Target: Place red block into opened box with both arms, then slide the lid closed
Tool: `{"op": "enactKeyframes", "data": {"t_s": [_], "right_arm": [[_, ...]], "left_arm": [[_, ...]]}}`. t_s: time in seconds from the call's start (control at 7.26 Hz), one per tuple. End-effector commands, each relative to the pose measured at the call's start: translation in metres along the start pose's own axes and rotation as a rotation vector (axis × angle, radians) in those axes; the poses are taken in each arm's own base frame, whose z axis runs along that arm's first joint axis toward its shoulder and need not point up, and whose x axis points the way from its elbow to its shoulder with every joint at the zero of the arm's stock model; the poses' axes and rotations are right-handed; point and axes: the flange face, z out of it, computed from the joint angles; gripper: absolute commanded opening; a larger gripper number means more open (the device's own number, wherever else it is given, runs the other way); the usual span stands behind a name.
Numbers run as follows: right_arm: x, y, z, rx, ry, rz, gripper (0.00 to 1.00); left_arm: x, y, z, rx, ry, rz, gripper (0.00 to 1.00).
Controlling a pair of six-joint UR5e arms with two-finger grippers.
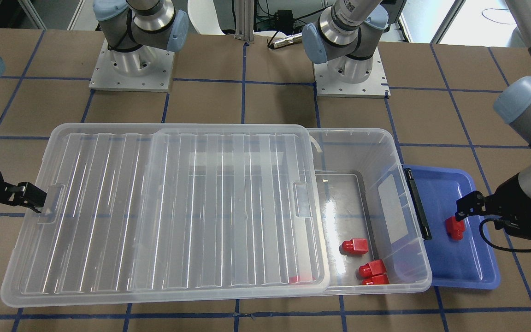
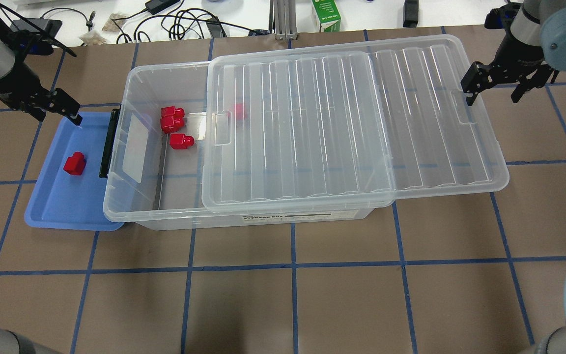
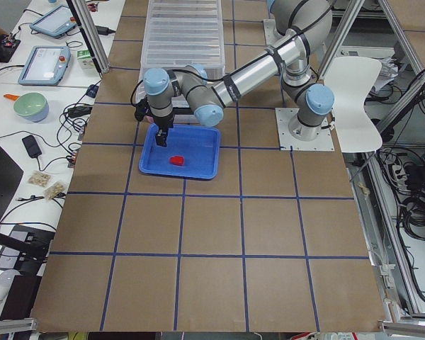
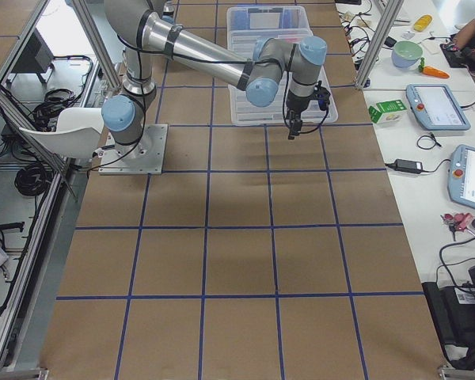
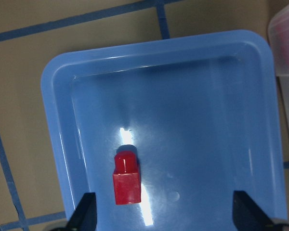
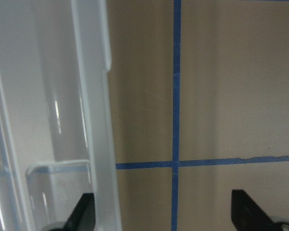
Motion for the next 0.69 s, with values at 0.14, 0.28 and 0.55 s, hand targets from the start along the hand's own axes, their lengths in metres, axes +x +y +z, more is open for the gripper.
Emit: {"op": "enactKeyframes", "data": {"t_s": [0.14,0.28,0.55], "right_arm": [[0.035,0.002,0.001,-0.005,0.010,-0.021,1.00],[0.038,0.003,0.001,-0.005,0.012,-0.022,1.00],[0.038,0.004,-0.002,-0.003,0.011,-0.021,1.00]], "left_arm": [[-0.014,0.003,0.058,-0.001,0.000,-0.065,1.00],[-0.011,0.008,0.065,0.005,-0.008,-0.074,1.00],[-0.013,0.009,0.081,-0.005,-0.003,-0.071,1.00]]}}
